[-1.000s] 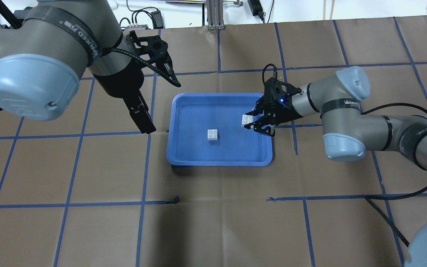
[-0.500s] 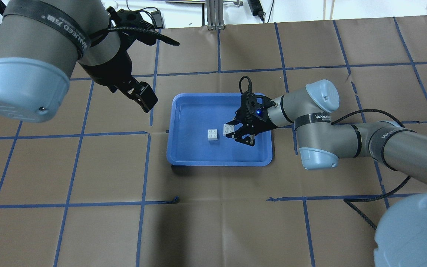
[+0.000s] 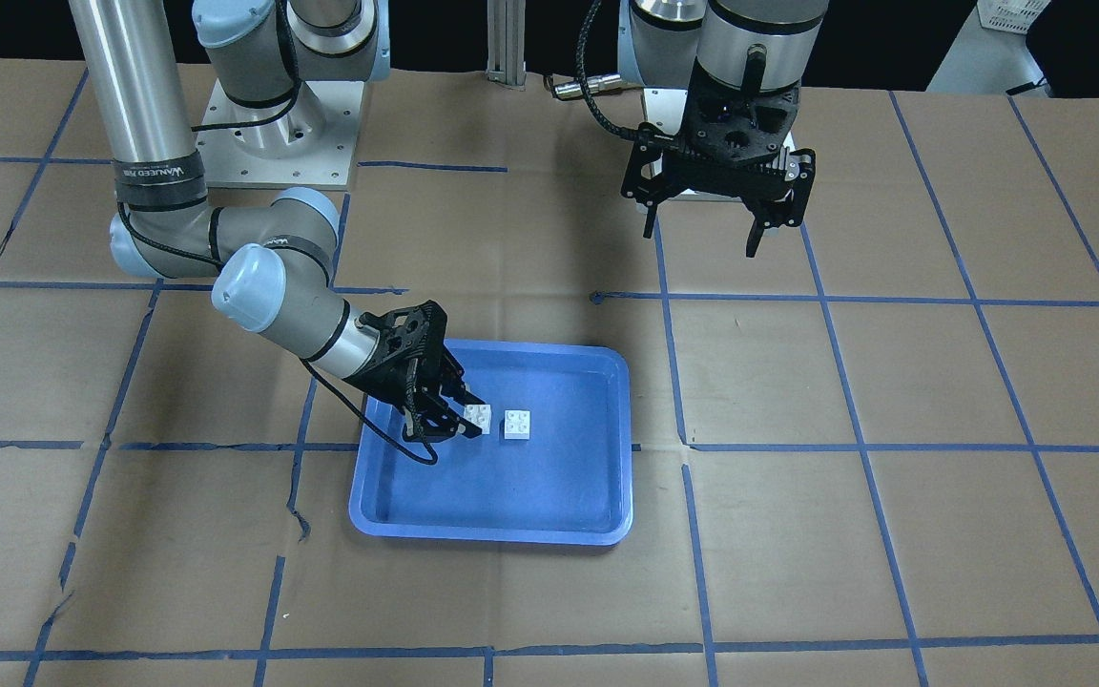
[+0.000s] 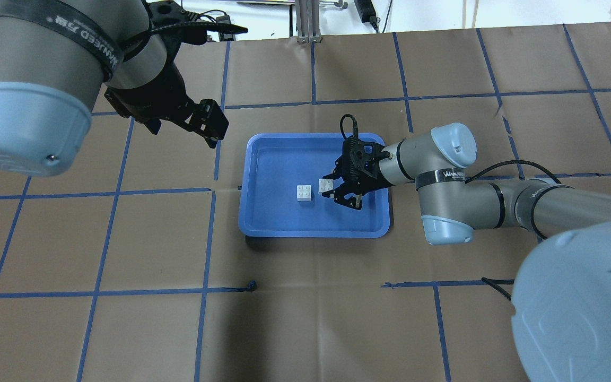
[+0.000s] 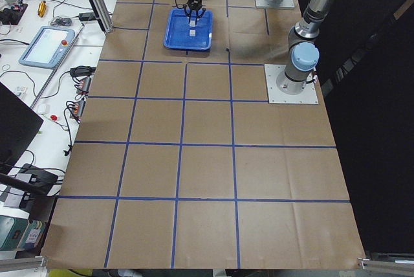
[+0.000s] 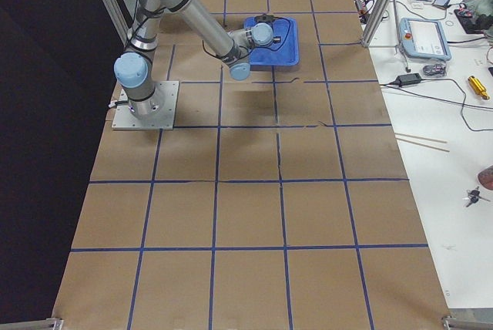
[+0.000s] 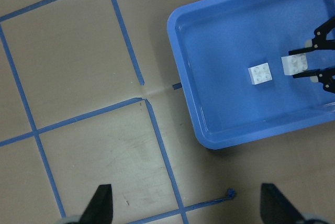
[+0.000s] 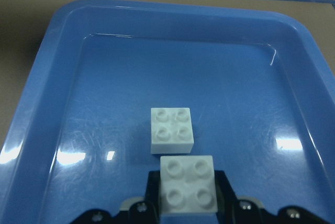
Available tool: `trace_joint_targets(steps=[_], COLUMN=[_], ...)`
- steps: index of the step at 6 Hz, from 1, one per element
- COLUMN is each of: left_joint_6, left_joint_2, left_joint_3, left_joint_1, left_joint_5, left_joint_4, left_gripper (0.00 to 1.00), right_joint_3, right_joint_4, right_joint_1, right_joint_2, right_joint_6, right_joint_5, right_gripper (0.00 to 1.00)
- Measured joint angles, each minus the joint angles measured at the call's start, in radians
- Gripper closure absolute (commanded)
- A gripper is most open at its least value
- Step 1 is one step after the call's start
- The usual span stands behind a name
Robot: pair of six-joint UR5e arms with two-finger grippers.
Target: Assemble white blocks and place on blue tray
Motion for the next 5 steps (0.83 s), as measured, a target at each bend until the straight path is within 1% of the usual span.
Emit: trace_joint_targets(steps=[2,5], left_joint_6=[-0.002,-0.002], left_joint_2=[0.002,0.003], left_joint_3=[-0.013,-0.005], left_joint_1=[0.001,0.037], left_joint_5=[0.003,0.004], left_joint_4=[0.071,0.082], left_gripper=[0.00,0.00], right_joint_3=[0.002,0.004], right_joint_4=[-0.004,0.000], right_joint_1=[0.001,0.012], right_joint_2=[0.016,0.018], right_joint_6=[0.006,0.016], right_joint_5=[0.001,0.004], right_gripper=[0.86,0.86])
